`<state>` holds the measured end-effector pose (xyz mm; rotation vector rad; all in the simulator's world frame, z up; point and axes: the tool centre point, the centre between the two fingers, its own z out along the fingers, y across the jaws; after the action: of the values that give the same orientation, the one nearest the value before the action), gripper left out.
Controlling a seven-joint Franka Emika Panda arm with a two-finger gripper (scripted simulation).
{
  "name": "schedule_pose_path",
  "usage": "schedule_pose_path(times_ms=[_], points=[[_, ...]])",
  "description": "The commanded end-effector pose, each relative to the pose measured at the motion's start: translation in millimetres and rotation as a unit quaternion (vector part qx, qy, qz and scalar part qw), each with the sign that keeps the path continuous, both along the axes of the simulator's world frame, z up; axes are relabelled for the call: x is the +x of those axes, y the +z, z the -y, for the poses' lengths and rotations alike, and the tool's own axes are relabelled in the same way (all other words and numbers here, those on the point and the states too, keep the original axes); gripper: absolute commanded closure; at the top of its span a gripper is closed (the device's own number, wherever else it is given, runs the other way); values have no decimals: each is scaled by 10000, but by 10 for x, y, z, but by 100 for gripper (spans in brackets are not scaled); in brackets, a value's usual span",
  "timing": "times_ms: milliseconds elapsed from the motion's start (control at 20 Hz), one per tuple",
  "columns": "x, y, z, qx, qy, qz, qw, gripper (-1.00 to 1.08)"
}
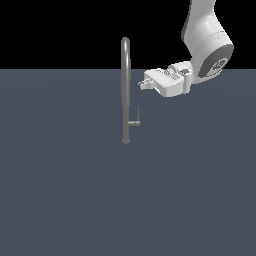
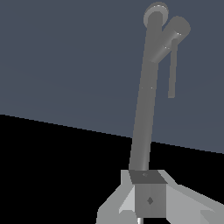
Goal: Turn on the faucet by rotating a designated handle.
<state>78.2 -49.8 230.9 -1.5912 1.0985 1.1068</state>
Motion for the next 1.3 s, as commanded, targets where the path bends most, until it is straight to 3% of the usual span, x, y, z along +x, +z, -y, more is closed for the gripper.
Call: schedule_pose_path(times_ms=[0, 300, 550, 1000, 1250], points=[[55, -200, -11, 250, -228, -248, 9991, 108], [123, -587, -60, 698, -648, -707, 9929, 108], [144, -778, -100, 915, -852, -929, 9878, 108], [146, -827, -118, 970, -899, -981, 9863, 108], [44, -791, -118, 970, -899, -981, 9863, 108]])
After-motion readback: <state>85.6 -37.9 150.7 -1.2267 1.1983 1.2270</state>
